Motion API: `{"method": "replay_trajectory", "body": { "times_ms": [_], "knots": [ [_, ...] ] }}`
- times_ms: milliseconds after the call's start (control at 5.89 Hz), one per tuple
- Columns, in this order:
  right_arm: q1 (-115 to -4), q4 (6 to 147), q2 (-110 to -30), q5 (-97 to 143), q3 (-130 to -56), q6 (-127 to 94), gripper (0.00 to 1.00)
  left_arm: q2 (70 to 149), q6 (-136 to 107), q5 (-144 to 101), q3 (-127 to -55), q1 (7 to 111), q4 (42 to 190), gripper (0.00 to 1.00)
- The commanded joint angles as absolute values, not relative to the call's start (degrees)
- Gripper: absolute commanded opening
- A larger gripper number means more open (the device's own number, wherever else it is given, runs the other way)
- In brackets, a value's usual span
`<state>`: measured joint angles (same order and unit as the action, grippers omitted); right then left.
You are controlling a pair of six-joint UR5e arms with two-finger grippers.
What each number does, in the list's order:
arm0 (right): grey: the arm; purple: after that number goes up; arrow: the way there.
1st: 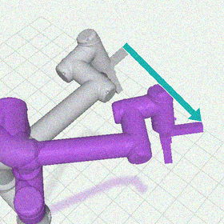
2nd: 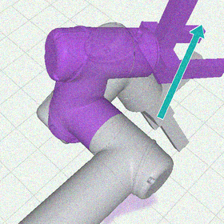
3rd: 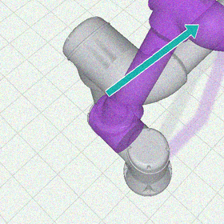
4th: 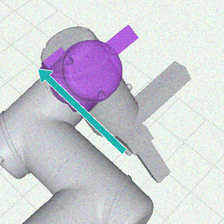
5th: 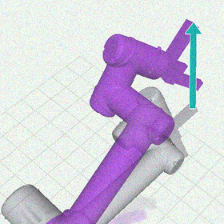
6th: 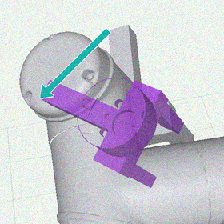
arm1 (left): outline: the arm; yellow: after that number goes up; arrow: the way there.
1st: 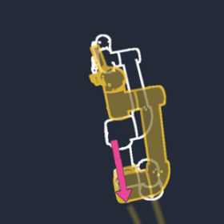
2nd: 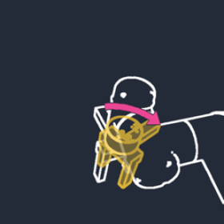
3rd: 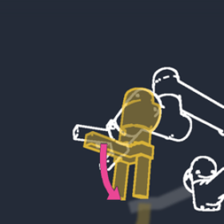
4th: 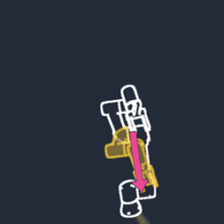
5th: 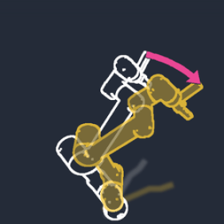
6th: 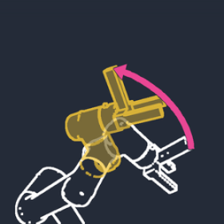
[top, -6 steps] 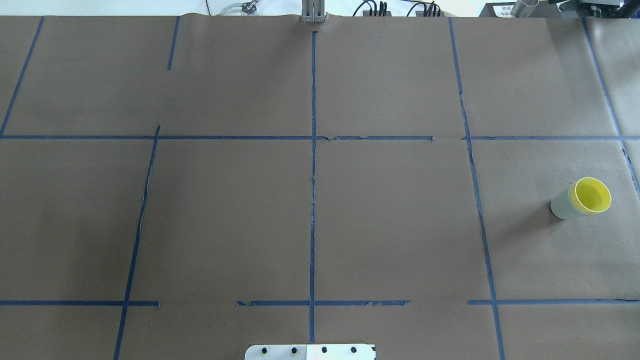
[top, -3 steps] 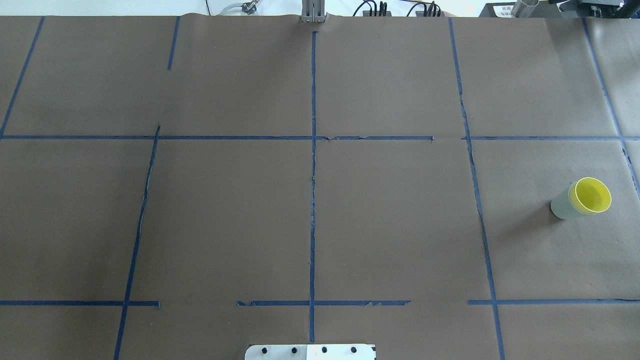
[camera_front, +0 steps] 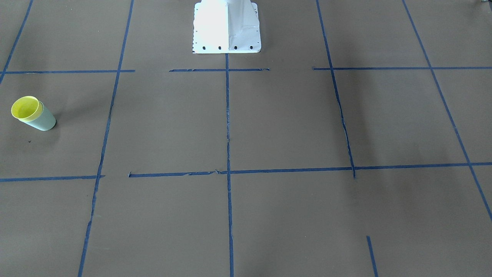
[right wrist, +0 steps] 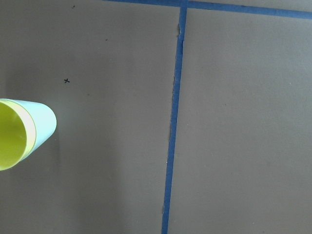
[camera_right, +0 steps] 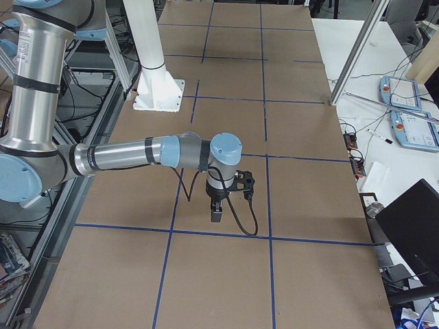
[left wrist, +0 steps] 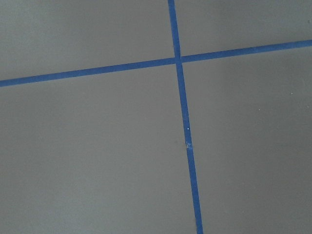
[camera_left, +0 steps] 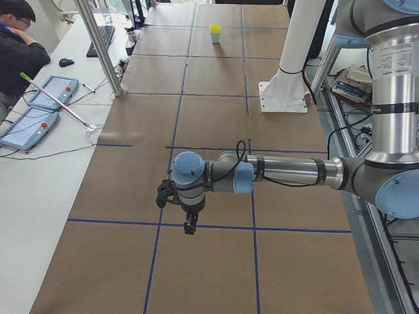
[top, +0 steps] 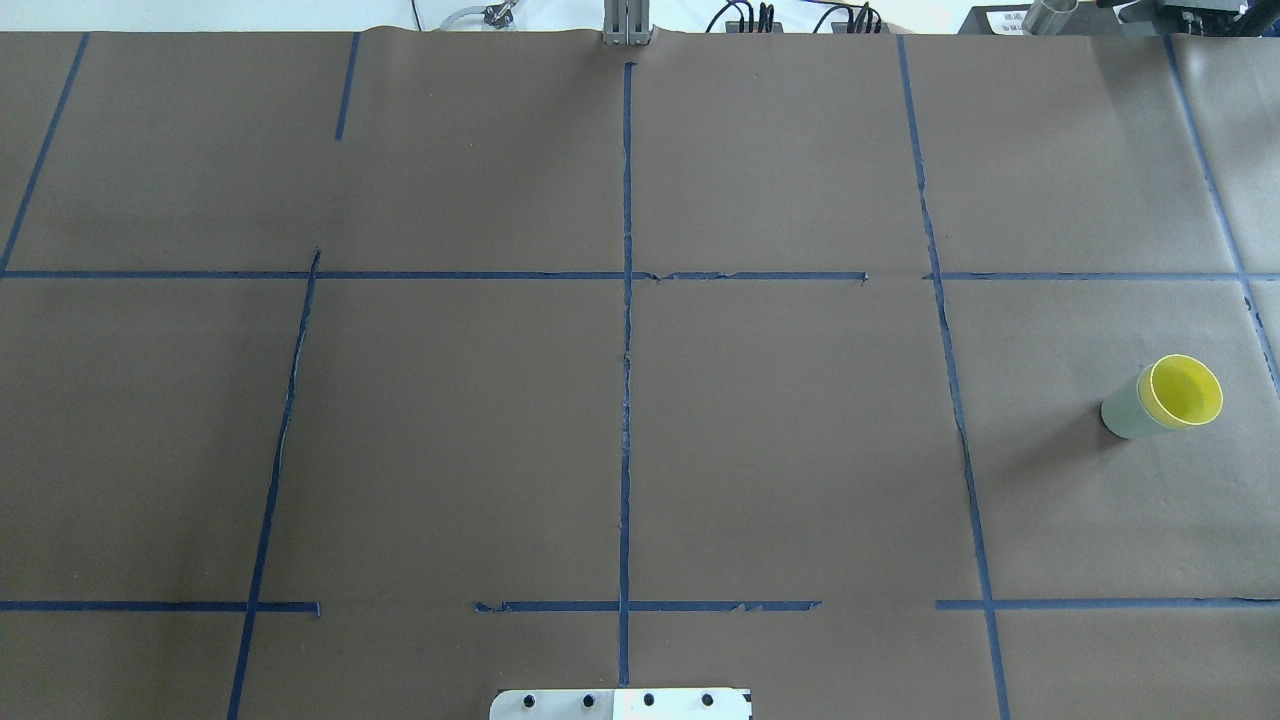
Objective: Transfer and stack yellow cup on green cup
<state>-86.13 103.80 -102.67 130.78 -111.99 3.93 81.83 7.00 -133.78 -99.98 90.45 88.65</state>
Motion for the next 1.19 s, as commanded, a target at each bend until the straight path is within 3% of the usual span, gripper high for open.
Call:
{"method": "replay_trajectory", "body": {
  "times_ms": [0, 1019],
  "knots": [
    [-86.13, 103.71, -102.74, 130.78, -111.89, 4.13, 1.00, 80.25, 7.12, -133.77, -100.81, 90.53, 88.86, 1.00],
    [-86.13, 103.80, -102.83, 130.87, -111.45, 4.22, 1.00, 79.72, 7.03, -133.77, -100.90, 90.53, 88.86, 1.00]
  ]
}}
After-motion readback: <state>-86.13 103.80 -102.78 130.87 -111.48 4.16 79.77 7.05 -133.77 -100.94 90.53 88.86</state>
